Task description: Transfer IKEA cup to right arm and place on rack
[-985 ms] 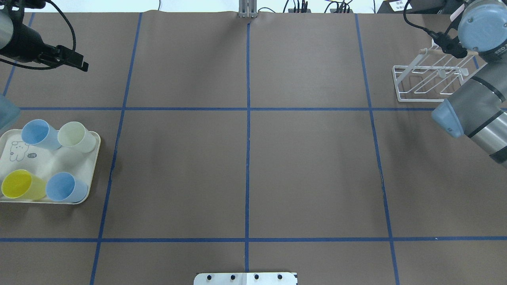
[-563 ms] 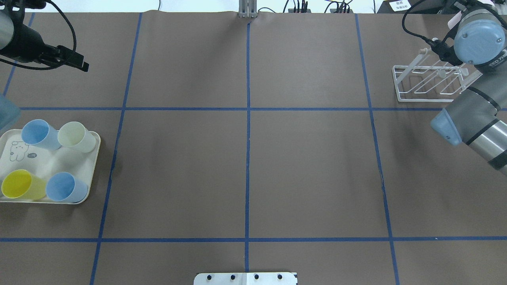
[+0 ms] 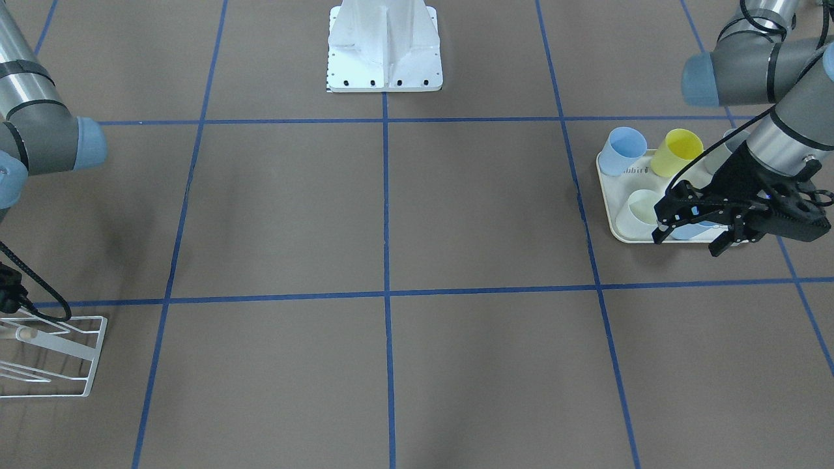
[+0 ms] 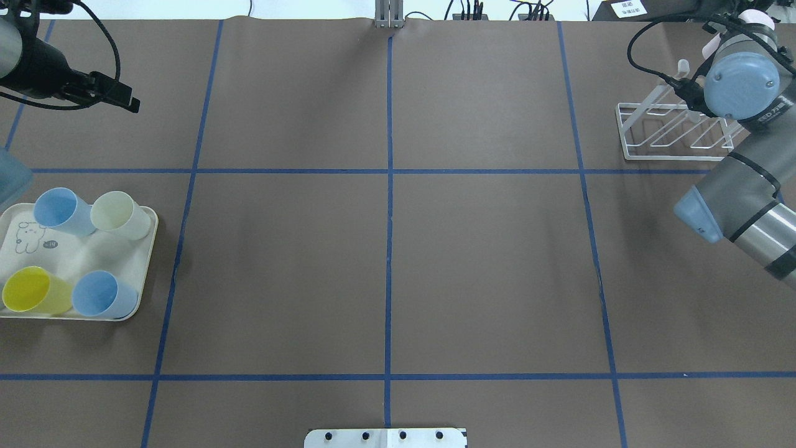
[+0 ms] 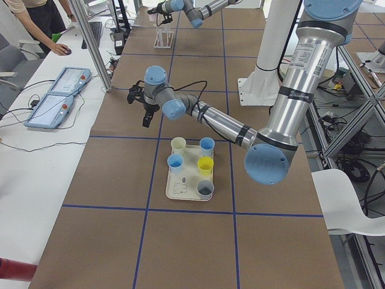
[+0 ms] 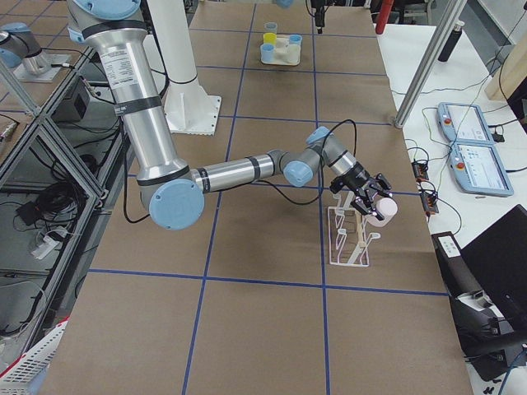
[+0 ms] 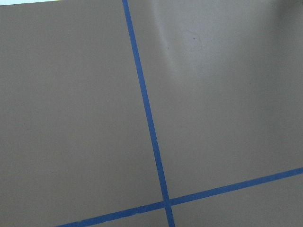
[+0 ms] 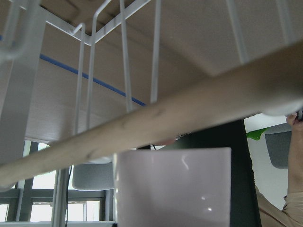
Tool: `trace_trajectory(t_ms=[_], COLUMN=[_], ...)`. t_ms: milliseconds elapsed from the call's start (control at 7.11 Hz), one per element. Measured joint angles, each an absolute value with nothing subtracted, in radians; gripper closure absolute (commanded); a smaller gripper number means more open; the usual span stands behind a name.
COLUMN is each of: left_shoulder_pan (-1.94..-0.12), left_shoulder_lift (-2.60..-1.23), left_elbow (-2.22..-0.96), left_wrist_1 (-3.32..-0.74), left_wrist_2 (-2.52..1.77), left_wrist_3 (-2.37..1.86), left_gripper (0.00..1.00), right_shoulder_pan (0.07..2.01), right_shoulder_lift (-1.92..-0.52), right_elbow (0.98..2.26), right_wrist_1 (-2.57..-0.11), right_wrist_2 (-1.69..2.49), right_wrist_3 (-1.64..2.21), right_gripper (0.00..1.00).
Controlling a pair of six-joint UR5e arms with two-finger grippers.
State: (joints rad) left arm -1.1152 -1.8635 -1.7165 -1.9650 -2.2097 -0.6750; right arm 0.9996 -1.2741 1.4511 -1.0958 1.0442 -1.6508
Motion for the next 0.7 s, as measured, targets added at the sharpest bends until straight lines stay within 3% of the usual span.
trace_trajectory(t_ms=[281,422,563,704], left_shoulder_pan=[-1.115,-1.115,-1.115,-1.115], left_shoulder_lift=[-1.863,-1.863,-1.864,-1.864], left_elbow=[-1.717,-1.717,-1.717,-1.717], left_wrist_1=[-1.965,-1.965,-1.965,-1.965], left_wrist_2=[-2.21,-2.21,-2.21,-2.21], left_wrist_3=[-0.675,-0.675,-0.675,-0.675], left_gripper=[0.0,0.0,0.0,0.0], right_shoulder_pan=[0.994,0.988,0.982,0.978], right_shoulder_lift=[-1.278,-1.276,-1.274,-1.273], right_elbow=[1.449,1.449,1.448,1.448], right_wrist_1=[-1.096,-1.097,-1.097,-1.097], right_wrist_2=[1.043,1.043,1.043,1.043], right_wrist_3=[-1.65,-1.649,-1.647,-1.644], right_gripper=[0.53,0.36,0.03,0.01])
